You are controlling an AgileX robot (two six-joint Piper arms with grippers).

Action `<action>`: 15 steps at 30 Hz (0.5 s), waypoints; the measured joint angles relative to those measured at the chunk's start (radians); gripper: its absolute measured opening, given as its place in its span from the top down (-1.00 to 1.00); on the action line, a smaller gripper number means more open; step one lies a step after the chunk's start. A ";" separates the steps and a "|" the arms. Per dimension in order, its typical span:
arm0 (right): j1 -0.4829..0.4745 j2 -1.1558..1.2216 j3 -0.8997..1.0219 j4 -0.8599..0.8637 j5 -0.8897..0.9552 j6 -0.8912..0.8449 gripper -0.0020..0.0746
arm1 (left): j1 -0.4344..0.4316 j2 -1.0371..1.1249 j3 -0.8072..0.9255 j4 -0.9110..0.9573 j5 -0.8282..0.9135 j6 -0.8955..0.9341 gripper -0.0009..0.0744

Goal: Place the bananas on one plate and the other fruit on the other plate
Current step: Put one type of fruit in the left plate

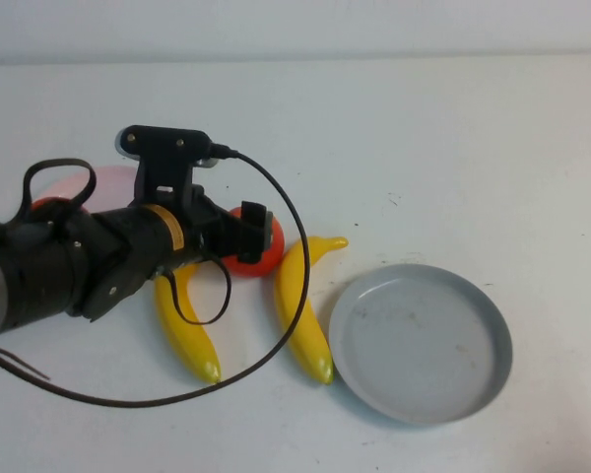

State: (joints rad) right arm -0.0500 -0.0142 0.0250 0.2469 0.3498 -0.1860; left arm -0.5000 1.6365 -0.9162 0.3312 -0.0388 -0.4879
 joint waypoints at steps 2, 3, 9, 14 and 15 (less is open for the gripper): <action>0.000 0.000 0.000 0.000 0.000 0.000 0.99 | 0.000 -0.006 0.000 0.004 -0.011 -0.072 -0.80; 0.000 0.000 0.000 0.000 0.000 0.000 0.99 | 0.000 -0.013 0.000 0.006 -0.018 -0.104 -0.79; 0.000 0.000 0.000 0.000 0.000 0.000 0.99 | 0.000 -0.027 0.000 0.226 -0.101 -0.238 -0.67; 0.000 0.000 0.000 0.000 0.000 0.000 0.99 | 0.029 -0.017 0.000 0.575 -0.305 -0.394 -0.57; 0.000 0.000 0.000 0.000 0.000 0.000 0.99 | 0.043 -0.009 0.000 0.646 -0.368 -0.476 -0.55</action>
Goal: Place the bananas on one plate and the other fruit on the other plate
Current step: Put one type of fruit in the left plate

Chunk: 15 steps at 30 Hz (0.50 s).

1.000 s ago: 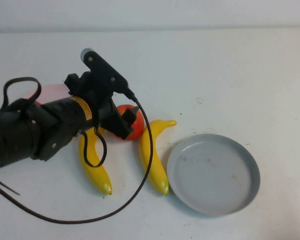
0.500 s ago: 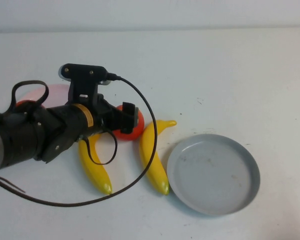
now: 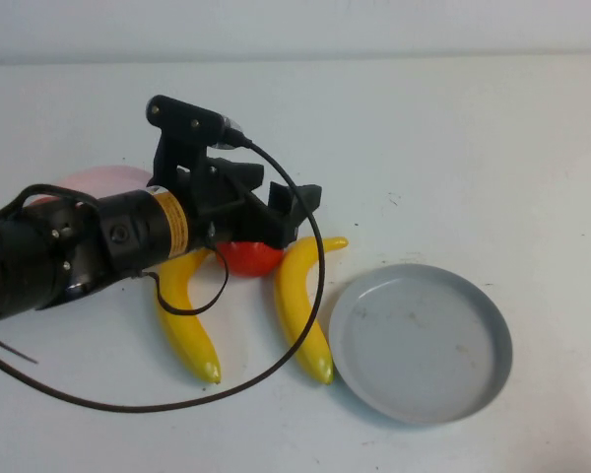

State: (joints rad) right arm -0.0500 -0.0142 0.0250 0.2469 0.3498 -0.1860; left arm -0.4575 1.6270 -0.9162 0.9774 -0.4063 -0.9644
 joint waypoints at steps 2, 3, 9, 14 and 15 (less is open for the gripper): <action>0.000 0.000 0.000 0.000 0.000 0.000 0.99 | 0.030 0.014 0.000 0.116 -0.113 -0.167 -0.53; 0.000 0.000 0.000 0.000 0.000 0.000 0.99 | 0.043 0.022 0.000 0.167 -0.147 -0.230 -0.52; 0.000 0.000 0.000 0.000 0.000 0.000 0.99 | 0.066 0.043 0.000 0.415 -0.109 -0.320 -0.51; 0.000 0.000 0.000 0.000 0.000 0.000 0.99 | 0.067 0.043 0.000 0.533 -0.099 -0.264 -0.51; 0.000 0.000 0.000 0.000 0.000 0.000 0.99 | 0.067 0.043 0.000 0.535 -0.092 -0.237 -0.51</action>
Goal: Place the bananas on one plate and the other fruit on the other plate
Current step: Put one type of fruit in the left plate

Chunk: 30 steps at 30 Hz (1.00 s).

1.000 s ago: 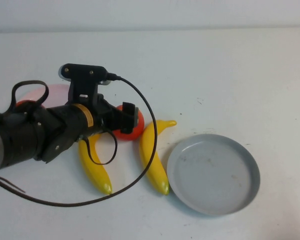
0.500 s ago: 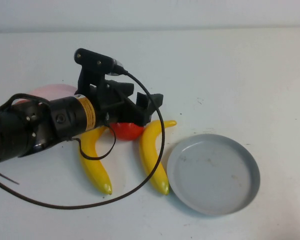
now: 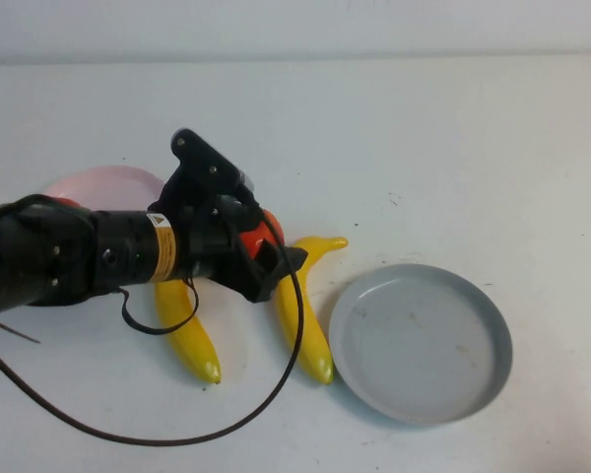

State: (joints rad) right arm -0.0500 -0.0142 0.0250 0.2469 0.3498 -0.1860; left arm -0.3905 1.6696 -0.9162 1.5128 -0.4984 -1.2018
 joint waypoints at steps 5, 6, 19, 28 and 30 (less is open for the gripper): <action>0.000 0.000 0.000 0.000 0.000 0.000 0.99 | 0.004 0.007 0.000 -0.046 0.077 0.167 -0.51; 0.000 0.000 0.000 0.000 0.000 0.000 0.99 | 0.009 0.013 0.000 -0.055 0.081 0.186 -0.51; 0.000 0.000 0.000 0.000 0.000 0.000 0.99 | 0.028 0.071 -0.028 -0.220 0.101 0.320 -0.51; 0.000 0.000 0.000 0.000 0.000 0.000 0.99 | 0.031 0.093 -0.078 -0.235 0.091 0.330 -0.51; 0.000 0.000 0.000 0.000 0.000 0.000 0.99 | 0.033 0.113 -0.080 -0.237 0.091 0.330 -0.51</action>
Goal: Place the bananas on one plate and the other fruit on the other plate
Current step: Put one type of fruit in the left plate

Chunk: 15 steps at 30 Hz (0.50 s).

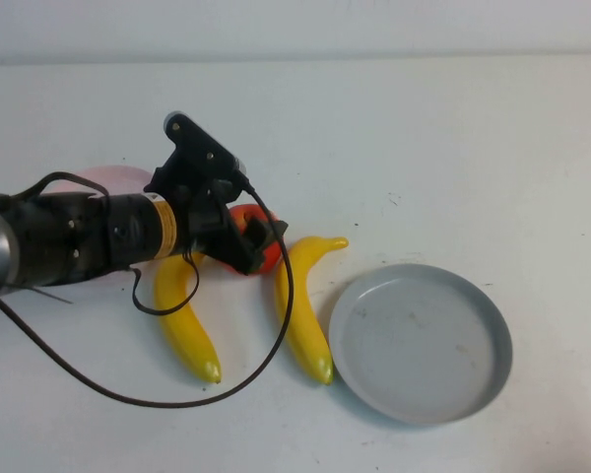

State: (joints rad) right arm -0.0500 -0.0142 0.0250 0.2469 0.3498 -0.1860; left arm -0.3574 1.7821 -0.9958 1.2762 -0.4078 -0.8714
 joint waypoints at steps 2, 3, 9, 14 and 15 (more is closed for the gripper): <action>0.000 0.000 0.000 0.000 0.000 0.000 0.99 | 0.003 0.019 0.000 0.000 0.000 0.000 -0.51; 0.000 0.000 0.000 0.000 0.000 0.000 0.99 | 0.002 0.028 -0.001 0.000 0.000 0.000 -0.51; 0.000 0.000 0.000 0.000 0.000 0.000 0.99 | 0.012 0.058 -0.009 -0.057 -0.005 0.009 -0.51; 0.000 0.000 0.000 0.000 0.000 0.000 0.99 | 0.015 0.078 -0.013 -0.097 -0.019 0.034 -0.51; 0.000 0.000 0.000 0.000 0.000 0.000 0.99 | 0.015 0.080 -0.016 -0.097 -0.020 0.034 -0.51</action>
State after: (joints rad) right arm -0.0500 -0.0142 0.0250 0.2469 0.3498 -0.1860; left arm -0.3425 1.8624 -1.0118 1.1788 -0.4280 -0.8379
